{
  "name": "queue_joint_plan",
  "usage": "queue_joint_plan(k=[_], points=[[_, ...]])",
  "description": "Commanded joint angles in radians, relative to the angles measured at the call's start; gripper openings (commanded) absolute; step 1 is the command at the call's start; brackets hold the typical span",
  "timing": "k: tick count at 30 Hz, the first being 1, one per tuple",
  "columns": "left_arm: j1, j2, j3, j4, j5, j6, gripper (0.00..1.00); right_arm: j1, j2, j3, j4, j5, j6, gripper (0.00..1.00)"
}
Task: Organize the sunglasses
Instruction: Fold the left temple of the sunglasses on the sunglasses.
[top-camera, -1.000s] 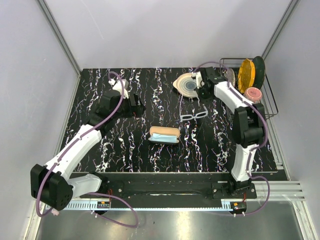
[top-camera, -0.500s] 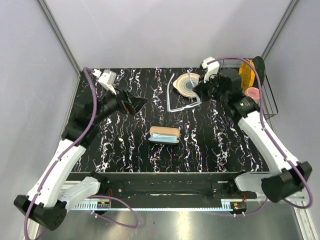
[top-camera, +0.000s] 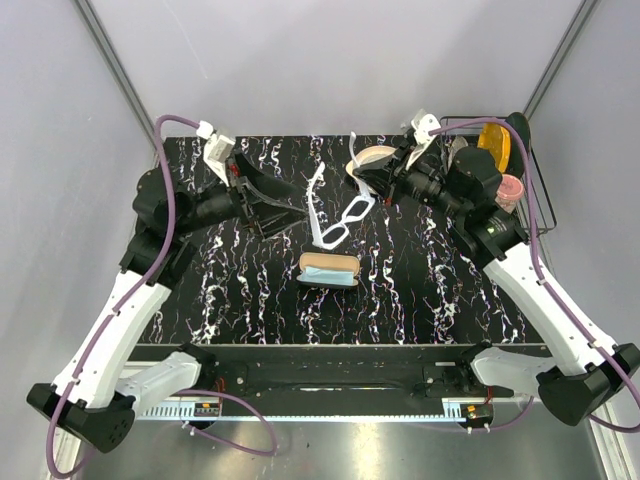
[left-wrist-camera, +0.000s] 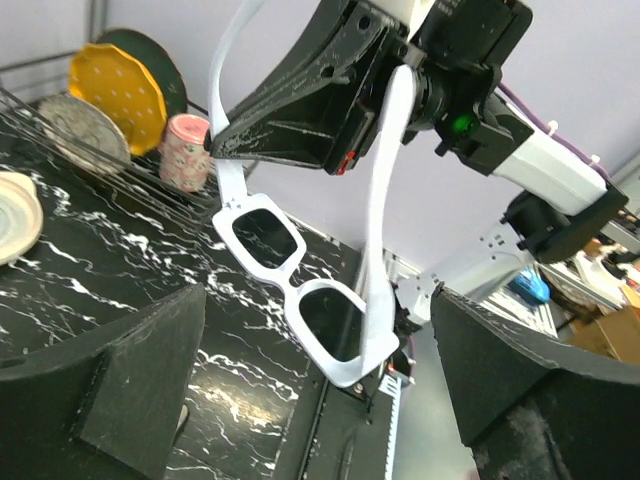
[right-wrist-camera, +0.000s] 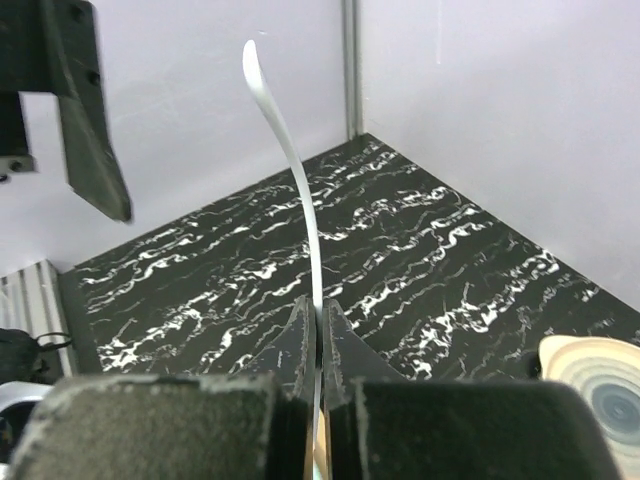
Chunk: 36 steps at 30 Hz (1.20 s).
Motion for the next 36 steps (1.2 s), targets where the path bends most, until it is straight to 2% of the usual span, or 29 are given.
queue_joint_plan(k=[1, 8, 18, 23, 26, 29, 30, 32, 35, 36], points=[[-0.043, 0.011, -0.002, 0.08, 0.062, -0.039, 0.99, 0.026, -0.012, 0.042, 0.123, -0.066, 0.053, 0.0], [-0.091, 0.05, -0.022, 0.059, 0.031, -0.039, 0.99, 0.041, -0.017, 0.052, 0.181, -0.102, 0.09, 0.0], [-0.14, 0.128, -0.031, 0.053, 0.078, -0.06, 0.99, 0.053, -0.016, 0.058, 0.24, -0.168, 0.127, 0.0], [-0.138, 0.127, -0.017, 0.045, 0.089, -0.059, 0.99, 0.053, -0.022, 0.071, 0.223, -0.169, 0.06, 0.0], [-0.126, 0.102, 0.033, -0.05, 0.013, -0.031, 0.99, 0.055, -0.035, 0.059, 0.206, -0.159, -0.011, 0.0], [-0.066, 0.065, 0.038, -0.067, -0.076, -0.089, 0.99, 0.055, -0.054, 0.039, 0.205, -0.149, -0.083, 0.0], [-0.045, 0.058, 0.032, -0.053, -0.095, -0.15, 0.99, 0.055, -0.058, 0.032, 0.204, -0.149, -0.091, 0.0], [0.021, 0.044, -0.005, -0.012, -0.081, -0.23, 0.99, 0.055, -0.065, 0.031, 0.208, -0.15, -0.102, 0.0], [0.061, 0.048, -0.063, 0.12, -0.012, -0.384, 0.99, 0.055, -0.066, 0.032, 0.215, -0.168, -0.099, 0.0], [0.066, 0.048, -0.078, 0.21, 0.02, -0.455, 0.99, 0.055, -0.066, 0.031, 0.218, -0.172, -0.097, 0.0]])
